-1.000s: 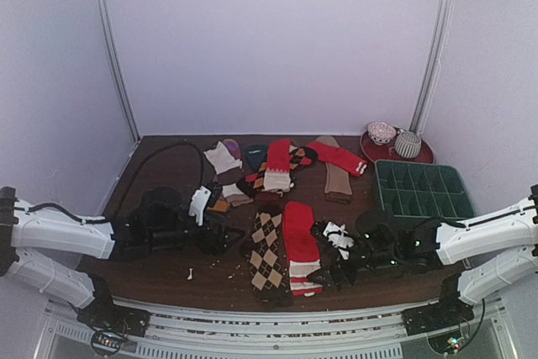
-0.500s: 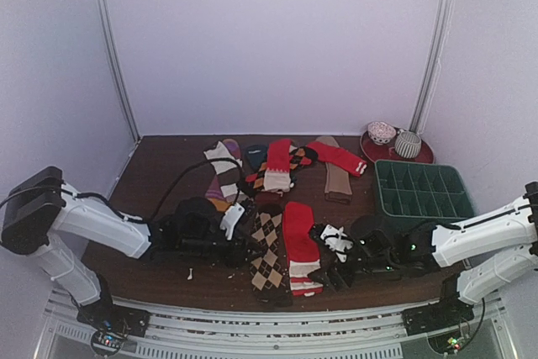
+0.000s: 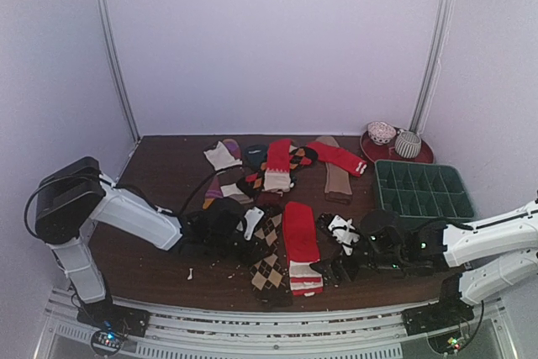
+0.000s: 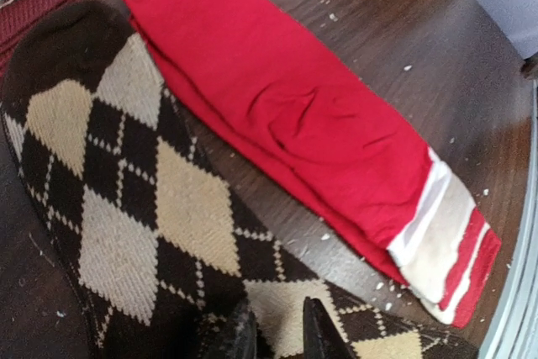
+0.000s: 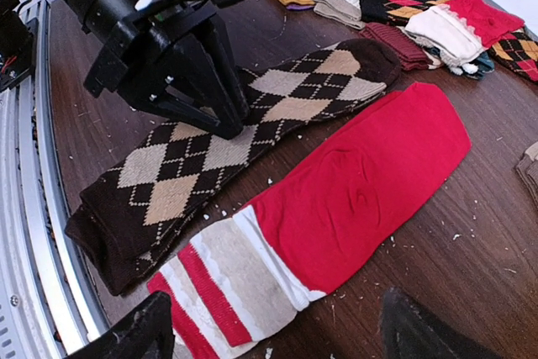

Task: Roll the socks
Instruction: Roll a pair of socks at the center of the board.

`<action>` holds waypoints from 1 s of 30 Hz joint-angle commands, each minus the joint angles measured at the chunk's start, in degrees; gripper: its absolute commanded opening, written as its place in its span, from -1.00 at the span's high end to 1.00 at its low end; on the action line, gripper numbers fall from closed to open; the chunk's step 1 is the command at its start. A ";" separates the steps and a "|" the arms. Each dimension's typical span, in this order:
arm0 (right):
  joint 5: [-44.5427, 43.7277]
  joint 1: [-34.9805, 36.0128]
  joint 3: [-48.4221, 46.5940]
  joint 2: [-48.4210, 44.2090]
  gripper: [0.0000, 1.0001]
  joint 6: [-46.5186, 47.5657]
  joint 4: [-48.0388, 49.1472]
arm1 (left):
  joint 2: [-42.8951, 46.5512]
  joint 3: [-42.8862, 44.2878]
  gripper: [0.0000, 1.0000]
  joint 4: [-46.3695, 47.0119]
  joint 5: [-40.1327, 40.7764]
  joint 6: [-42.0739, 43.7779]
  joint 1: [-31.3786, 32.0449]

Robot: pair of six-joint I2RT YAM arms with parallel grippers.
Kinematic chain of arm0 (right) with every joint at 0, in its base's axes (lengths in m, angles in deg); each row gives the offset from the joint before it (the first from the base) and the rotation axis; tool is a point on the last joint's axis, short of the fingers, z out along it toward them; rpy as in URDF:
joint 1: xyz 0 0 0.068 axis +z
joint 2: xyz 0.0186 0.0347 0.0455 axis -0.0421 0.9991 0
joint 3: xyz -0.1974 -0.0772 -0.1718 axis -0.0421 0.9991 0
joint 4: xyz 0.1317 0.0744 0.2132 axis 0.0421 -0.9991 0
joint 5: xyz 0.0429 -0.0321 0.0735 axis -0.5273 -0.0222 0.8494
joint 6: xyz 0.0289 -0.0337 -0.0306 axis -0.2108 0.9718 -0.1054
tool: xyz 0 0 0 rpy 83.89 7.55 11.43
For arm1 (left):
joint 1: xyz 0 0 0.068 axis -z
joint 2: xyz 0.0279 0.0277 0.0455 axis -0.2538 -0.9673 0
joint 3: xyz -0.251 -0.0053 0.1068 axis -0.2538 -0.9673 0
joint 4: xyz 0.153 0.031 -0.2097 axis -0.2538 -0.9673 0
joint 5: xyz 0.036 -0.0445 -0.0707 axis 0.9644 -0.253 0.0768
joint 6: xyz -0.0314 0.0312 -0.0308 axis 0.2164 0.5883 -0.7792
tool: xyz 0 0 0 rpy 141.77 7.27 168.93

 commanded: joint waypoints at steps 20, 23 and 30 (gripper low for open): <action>5.52 1.29 3.55 1.23 -0.72 3.22 5.48 | 7.91 -9.05 0.61 -21.06 15.84 -4.29 -0.18; 6.03 2.85 5.62 0.81 -0.70 5.20 8.49 | 9.46 -8.61 0.54 -19.85 15.68 -2.99 -0.18; 3.28 4.12 5.40 2.08 -0.69 6.28 8.57 | 10.91 -7.84 0.23 -15.55 14.60 4.01 -0.18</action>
